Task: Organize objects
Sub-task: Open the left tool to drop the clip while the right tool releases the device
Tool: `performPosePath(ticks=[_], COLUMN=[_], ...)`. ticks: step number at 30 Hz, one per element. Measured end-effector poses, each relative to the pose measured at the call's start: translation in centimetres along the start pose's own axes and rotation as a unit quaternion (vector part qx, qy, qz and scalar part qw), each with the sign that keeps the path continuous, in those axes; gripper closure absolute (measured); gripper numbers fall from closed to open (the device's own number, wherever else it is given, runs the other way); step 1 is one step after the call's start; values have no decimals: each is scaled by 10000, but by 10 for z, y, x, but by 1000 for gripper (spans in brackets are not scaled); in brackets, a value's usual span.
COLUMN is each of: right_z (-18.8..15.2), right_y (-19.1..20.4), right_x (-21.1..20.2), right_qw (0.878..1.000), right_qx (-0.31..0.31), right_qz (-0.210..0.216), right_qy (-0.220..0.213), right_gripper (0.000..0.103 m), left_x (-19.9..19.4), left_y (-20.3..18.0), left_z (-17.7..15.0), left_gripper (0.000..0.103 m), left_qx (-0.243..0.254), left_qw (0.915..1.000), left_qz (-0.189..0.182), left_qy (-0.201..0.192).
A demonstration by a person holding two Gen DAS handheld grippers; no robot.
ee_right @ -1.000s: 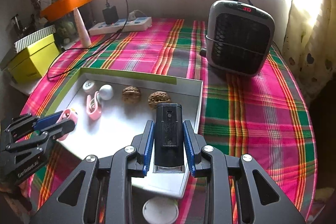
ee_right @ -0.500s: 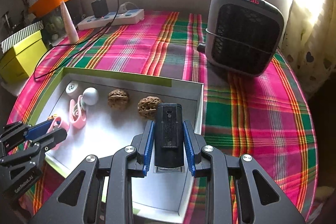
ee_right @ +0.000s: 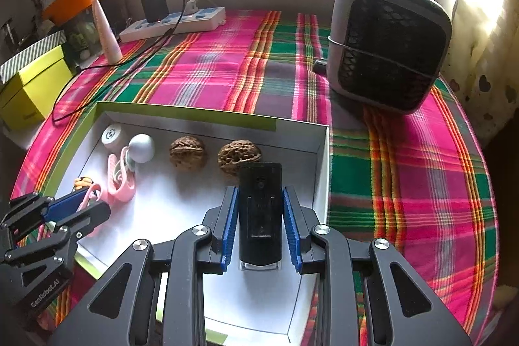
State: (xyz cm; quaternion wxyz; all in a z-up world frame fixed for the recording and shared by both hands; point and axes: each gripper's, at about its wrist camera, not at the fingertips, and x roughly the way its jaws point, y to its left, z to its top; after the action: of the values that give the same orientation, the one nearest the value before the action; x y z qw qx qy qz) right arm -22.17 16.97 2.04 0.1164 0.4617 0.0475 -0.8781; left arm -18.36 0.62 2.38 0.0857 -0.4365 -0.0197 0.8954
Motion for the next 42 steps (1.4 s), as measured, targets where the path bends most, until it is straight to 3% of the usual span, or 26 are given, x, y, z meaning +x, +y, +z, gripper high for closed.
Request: performPosePath(ticks=[32,42], right_z=[-3,-3], right_y=[11,8], right_x=[7,5], right_qw=[9995,9996], right_qx=[-262,-224], right_qz=[-151,-161], right_qy=[67,34], right_gripper=[74,74], left_x=[4,3], left_y=[-1,-3], left_z=[1,1], left_gripper=[81,74], left_qx=[4,2], left_qw=[10000,10000], left_qz=[33,-12], left_qy=[57,61])
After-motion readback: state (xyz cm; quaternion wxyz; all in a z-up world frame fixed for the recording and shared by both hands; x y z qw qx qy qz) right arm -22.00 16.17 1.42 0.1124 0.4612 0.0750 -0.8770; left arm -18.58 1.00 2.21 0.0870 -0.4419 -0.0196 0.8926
